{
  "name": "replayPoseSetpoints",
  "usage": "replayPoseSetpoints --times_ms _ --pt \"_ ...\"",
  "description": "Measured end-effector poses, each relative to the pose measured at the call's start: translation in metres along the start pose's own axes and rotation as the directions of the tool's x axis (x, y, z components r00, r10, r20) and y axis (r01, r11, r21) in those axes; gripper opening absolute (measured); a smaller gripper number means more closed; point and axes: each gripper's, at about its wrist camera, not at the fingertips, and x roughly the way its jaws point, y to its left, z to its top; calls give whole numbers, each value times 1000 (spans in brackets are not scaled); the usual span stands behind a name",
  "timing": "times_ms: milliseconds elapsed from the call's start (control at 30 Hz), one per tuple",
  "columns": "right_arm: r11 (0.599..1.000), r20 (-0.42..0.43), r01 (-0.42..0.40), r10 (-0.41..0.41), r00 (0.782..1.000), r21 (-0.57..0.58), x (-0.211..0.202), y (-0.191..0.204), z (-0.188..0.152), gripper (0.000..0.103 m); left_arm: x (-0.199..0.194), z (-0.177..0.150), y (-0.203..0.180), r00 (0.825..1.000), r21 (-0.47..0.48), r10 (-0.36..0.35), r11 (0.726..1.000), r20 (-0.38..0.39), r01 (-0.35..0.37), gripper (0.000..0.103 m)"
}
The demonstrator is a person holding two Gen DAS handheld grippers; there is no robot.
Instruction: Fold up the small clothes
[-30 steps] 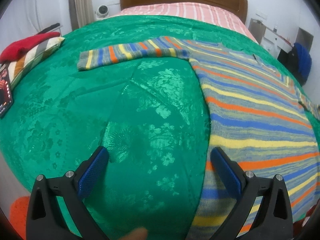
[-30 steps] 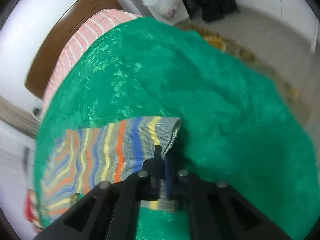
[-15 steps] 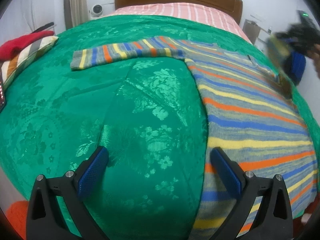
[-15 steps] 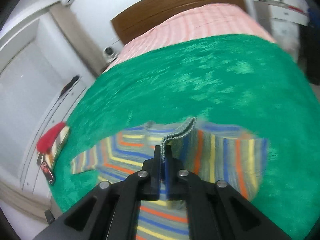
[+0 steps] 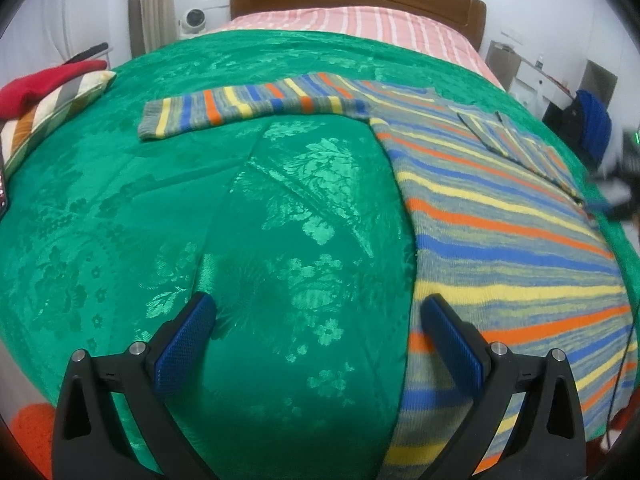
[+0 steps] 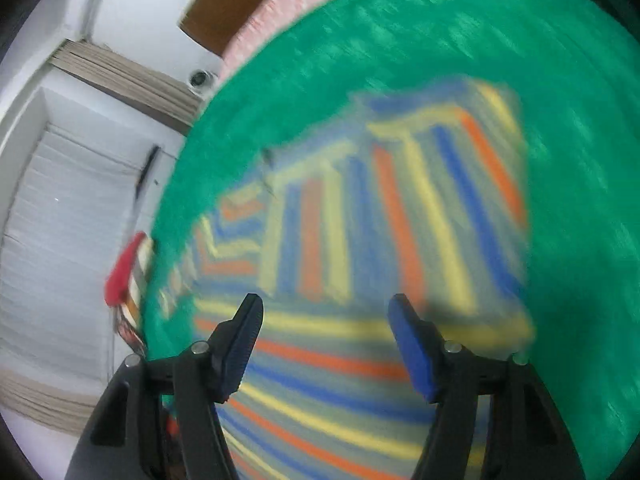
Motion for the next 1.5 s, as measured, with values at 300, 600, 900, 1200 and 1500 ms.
replayPoseSetpoints --times_ms 300,600,900,1200,1500 --pt "993 180 106 -112 977 45 -88 -56 -71 55 5 -4 -6 999 21 43 999 12 -43 103" --pt "929 385 369 -325 864 -43 -124 -51 -154 66 8 -5 -5 999 29 39 999 -7 -39 103" --pt "915 402 403 -360 842 -26 -97 -75 -169 77 8 -6 -6 999 33 47 998 0 -47 103" --pt "885 444 447 -352 824 -128 -74 -69 -178 103 8 -6 -7 999 35 50 998 2 -50 103" --pt "887 453 443 -346 822 -127 -74 -70 -179 103 8 -6 -7 999 36 50 998 2 -50 103"
